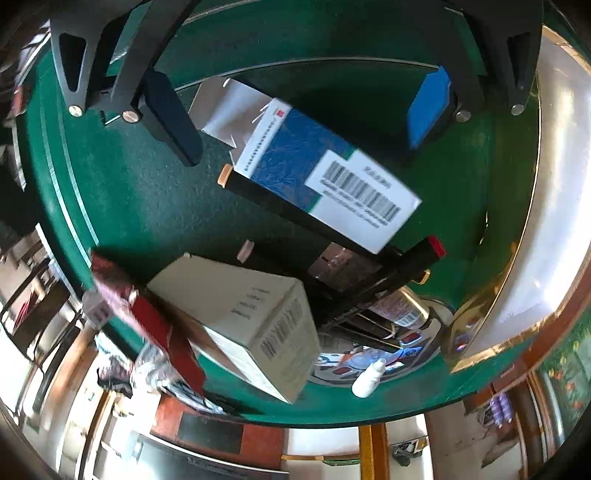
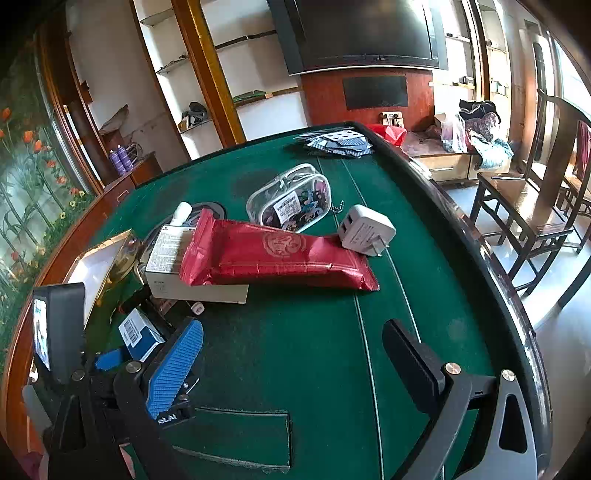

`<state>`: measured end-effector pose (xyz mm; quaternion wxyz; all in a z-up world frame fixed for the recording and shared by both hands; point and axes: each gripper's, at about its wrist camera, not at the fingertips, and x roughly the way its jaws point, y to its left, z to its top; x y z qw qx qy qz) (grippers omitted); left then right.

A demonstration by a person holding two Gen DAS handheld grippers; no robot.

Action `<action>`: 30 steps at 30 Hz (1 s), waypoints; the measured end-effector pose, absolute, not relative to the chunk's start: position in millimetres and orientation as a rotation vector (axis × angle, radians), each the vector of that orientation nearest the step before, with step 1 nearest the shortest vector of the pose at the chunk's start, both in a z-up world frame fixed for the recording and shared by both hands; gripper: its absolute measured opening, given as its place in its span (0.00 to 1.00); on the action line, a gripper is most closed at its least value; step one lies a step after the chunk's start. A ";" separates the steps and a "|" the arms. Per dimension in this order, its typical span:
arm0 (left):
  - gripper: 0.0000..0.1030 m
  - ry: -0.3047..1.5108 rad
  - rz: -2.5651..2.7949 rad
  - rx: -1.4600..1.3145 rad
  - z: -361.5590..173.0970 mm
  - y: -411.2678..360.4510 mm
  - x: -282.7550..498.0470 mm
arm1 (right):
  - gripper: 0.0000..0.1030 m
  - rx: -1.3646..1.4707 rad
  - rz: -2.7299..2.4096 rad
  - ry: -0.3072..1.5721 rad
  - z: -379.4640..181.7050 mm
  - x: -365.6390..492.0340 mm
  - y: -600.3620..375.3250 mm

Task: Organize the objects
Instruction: 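Close the left tool on the white-and-blue medicine box, then carry medicine box to tray with left tool while right tool grasps spray bottle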

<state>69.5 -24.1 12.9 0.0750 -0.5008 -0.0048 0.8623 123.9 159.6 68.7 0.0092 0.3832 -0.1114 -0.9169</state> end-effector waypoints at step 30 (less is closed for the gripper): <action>0.70 0.128 2.541 -1.410 13.4 -44.7 70.4 | 0.97 1.258 -2.799 -0.251 67.0 115.4 117.5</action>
